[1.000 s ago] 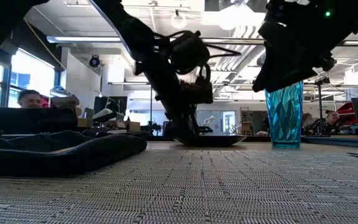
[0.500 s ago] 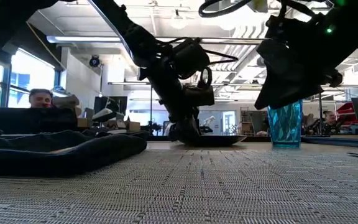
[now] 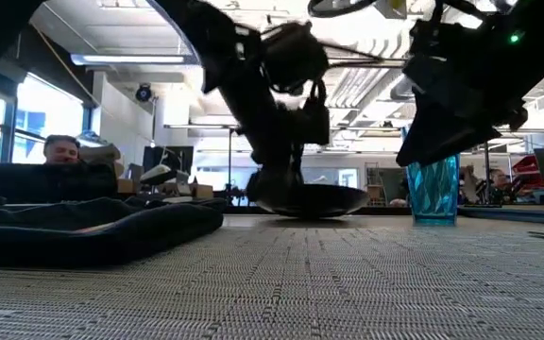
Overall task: Set table place
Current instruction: Put the orange patterned plate in between the orange table knife and the black table napkin on the gray tablemat
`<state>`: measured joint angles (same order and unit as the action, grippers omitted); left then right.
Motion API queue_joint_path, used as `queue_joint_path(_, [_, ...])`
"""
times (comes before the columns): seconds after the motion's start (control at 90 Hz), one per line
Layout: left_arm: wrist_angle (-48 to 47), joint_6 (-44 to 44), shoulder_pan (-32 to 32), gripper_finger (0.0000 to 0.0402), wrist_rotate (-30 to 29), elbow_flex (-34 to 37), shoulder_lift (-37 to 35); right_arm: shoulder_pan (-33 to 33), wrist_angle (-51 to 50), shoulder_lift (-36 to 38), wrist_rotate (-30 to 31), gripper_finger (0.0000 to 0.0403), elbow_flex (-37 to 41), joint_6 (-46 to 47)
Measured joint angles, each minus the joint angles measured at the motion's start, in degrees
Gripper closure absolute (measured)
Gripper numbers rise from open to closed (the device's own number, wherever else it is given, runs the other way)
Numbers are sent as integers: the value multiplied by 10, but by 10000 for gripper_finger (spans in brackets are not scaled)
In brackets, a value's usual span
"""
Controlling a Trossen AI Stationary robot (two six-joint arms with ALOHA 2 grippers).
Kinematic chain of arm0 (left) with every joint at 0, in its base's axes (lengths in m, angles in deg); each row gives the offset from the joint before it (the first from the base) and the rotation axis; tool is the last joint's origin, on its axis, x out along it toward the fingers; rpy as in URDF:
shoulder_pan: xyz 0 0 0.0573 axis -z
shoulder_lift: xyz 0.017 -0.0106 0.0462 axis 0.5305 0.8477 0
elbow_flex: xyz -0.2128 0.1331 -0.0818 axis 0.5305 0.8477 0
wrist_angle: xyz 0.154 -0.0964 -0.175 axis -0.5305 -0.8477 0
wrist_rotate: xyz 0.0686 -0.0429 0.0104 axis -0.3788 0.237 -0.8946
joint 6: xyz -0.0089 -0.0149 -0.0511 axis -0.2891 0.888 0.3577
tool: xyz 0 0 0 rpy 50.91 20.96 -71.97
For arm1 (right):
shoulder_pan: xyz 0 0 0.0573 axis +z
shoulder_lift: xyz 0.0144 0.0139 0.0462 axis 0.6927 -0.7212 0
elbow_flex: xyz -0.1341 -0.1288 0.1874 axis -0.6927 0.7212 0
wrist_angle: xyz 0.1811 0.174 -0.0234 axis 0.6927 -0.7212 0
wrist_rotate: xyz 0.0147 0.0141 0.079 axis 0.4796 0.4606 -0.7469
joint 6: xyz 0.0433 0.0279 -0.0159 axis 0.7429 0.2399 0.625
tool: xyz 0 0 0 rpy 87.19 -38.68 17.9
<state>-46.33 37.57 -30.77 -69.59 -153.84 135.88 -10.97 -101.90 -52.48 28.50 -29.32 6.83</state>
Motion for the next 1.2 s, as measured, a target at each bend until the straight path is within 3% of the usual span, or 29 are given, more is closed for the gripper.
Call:
queue_joint_path(0.233, [-81, 72, 102, 401, -2, -37, -28, 12, -9, 32, 10, 201, 0, -2])
queue_joint_path(0.6, [-102, 149, 246, 401, -96, -55, -27, 43, -46, 77, 9, 201, 0, -10])
queue_joint_path(0.844, [-48, 147, 307, 401, -41, -55, -24, 58, -50, 108, 12, 201, 0, -10])
queue_joint_path(1.2, [-24, 100, 327, 401, 1, -54, 22, 59, -37, 107, 6, 201, 0, 10])
